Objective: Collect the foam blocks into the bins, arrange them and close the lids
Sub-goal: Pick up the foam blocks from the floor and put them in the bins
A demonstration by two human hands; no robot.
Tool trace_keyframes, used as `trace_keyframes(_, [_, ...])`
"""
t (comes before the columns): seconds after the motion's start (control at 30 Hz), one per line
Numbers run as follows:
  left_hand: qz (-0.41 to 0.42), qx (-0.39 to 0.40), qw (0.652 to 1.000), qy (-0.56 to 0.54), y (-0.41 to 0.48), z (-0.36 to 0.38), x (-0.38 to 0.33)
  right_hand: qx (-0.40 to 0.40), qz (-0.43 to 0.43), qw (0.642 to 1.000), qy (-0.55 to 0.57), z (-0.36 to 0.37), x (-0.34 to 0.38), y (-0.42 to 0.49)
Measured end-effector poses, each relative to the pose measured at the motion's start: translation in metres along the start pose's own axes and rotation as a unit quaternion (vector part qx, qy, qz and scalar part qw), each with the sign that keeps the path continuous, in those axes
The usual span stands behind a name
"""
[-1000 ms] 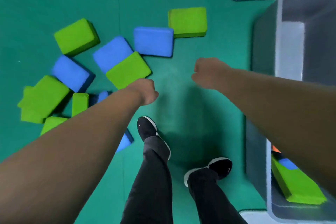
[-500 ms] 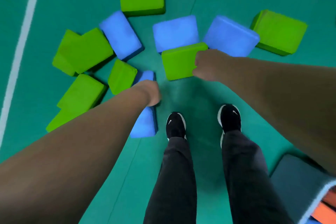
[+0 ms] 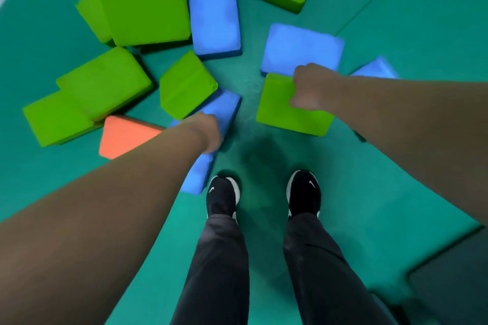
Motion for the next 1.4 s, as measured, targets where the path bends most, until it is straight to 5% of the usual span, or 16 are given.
trace_keyframes(0.4, [0.037,-0.053,0.994,-0.09,0.083,0.018,-0.046,-0.013,0.073,0.997,0.0,0.081,-0.042,0.089])
trace_keyframes(0.63, [0.043,-0.096,0.983,-0.148,0.067,0.016,-0.035,-0.027,0.098,0.99,-0.099,0.09,-0.037,0.074])
trace_keyframes(0.83, [-0.027,-0.274,0.941,-0.196,0.037,-0.031,0.013,-0.048,0.068,0.996,0.032,0.082,0.0,0.061])
trace_keyframes(0.97, [-0.133,-0.375,0.908,-0.131,0.033,-0.055,0.055,-0.08,0.066,0.995,0.009,0.068,0.028,0.07])
trace_keyframes(1.2, [-0.146,-0.226,0.958,-0.097,0.072,-0.021,0.057,-0.043,0.088,0.995,0.003,0.066,0.024,0.083])
trace_keyframes(1.4, [-0.145,-0.261,0.947,-0.118,0.068,-0.025,0.072,-0.058,0.064,0.996,-0.023,0.055,0.034,0.074])
Point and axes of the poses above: each hand's wrist, its own y-axis towards the middle knuckle, its own z-axis out of the palm, x = y × z, the point moved 8 cm from there along y, towards the middle knuckle, and after that the axes turned 6 degrees about y, right-handed, at the moved point
